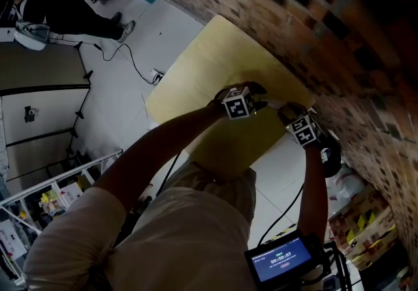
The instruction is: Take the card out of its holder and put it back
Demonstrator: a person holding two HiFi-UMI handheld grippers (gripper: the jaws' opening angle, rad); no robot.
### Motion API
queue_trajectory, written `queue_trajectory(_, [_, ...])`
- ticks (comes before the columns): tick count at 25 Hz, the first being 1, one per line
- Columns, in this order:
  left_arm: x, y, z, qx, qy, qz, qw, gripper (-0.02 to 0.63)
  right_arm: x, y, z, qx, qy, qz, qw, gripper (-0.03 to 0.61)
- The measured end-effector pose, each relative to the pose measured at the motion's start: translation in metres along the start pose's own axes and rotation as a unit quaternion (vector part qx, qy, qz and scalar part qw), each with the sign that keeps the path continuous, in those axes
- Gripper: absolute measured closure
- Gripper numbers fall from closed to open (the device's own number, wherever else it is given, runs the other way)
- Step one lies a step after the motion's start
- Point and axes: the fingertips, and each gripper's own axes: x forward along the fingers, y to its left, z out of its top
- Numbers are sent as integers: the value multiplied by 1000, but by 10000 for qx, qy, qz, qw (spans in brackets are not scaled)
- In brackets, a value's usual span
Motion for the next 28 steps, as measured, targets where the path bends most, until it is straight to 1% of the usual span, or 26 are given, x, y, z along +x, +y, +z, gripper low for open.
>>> queue_trajectory(5, [4, -3, -4, 44, 73, -97, 9999, 485, 12, 2, 0, -78, 54, 123, 9999, 371])
queue_trajectory(11, [0, -7, 0, 120, -4, -143, 9998, 545, 16, 7, 4, -180, -5, 178, 9997, 379])
queue_trajectory(14, [-3, -9, -1, 196, 12, -205, 9996, 549, 16, 8, 6, -181, -11, 174, 9997, 403])
queue_trajectory(17, [-4, -10, -4, 295, 47, -325, 9990, 556, 18, 9, 7, -234, -8, 182, 9996, 408])
queue_trajectory(22, [-1, -19, -14, 348, 103, -584, 9976, 571, 20, 10, 5, -329, -12, 147, 9993, 413])
queue_trajectory(28, [-5, -24, -6, 441, -51, -586, 9973, 575, 19, 11, 5, -399, 2, 103, 9992, 414])
